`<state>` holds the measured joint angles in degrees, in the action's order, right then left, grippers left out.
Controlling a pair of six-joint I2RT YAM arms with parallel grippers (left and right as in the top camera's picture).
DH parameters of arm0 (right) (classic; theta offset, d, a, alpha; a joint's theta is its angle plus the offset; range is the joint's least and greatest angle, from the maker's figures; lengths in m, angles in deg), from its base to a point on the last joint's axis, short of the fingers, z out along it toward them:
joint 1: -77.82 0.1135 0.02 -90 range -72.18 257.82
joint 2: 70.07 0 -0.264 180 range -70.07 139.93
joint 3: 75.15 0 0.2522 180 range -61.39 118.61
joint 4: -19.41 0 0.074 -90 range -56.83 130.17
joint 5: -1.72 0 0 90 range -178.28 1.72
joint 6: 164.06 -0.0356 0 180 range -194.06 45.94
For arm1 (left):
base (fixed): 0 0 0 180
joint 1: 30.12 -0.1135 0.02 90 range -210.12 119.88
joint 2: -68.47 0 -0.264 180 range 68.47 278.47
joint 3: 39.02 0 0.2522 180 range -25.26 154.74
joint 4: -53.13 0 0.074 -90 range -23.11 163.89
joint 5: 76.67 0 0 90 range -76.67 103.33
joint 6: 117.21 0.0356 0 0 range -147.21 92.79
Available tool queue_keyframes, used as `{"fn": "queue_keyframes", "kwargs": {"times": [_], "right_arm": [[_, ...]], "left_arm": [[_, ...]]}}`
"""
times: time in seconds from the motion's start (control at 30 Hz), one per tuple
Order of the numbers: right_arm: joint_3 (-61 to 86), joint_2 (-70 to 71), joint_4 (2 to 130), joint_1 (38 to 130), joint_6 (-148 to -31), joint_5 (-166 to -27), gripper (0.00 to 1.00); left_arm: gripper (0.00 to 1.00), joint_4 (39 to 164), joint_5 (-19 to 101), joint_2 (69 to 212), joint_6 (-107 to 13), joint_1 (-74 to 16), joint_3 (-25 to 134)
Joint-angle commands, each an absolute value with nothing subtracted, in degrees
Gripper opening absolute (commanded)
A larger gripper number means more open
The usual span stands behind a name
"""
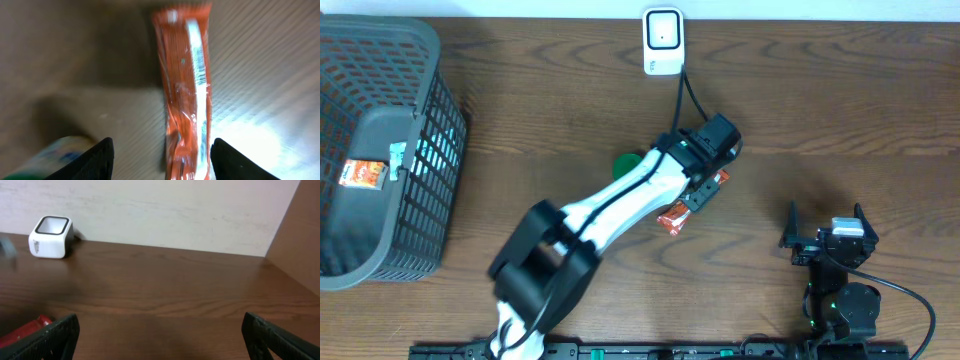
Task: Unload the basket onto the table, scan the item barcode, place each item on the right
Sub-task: 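Move the snack bar under the scanner and drop it beside the bottle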
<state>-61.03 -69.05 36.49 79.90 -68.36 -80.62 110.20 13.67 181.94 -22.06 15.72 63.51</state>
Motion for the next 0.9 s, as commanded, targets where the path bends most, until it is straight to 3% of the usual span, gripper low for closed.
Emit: {"fn": "queue_keyframes", "kwargs": {"times": [0.0,0.17,0.3,0.4,0.6,0.87], "right_arm": [[-61.08,-69.16,36.73,80.01,-67.58,-80.42,0.99],[-61.08,-69.16,36.73,80.01,-67.58,-80.42,0.99],[-61.08,-69.16,36.73,80.01,-67.58,-80.42,0.99],[-61.08,-69.16,36.73,80.01,-67.58,-80.42,0.99],[-61.08,-69.16,36.73,80.01,-67.58,-80.42,0.99],[-61.08,-69.16,36.73,80.01,-67.58,-80.42,0.99]], "left_arm": [[0.64,110.13,12.64,168.48,-21.41,15.44,67.38],[0.68,107.73,11.57,152.72,-19.94,14.0,68.95],[0.68,106.41,3.49,141.11,-21.93,6.72,68.95],[0.69,106.85,-1.48,135.36,-26.94,-3.1,68.95],[0.7,107.77,-3.12,130.77,-44.9,-31.82,68.95],[0.73,110.31,11.55,139.06,-57.6,-58.68,68.93]]}}
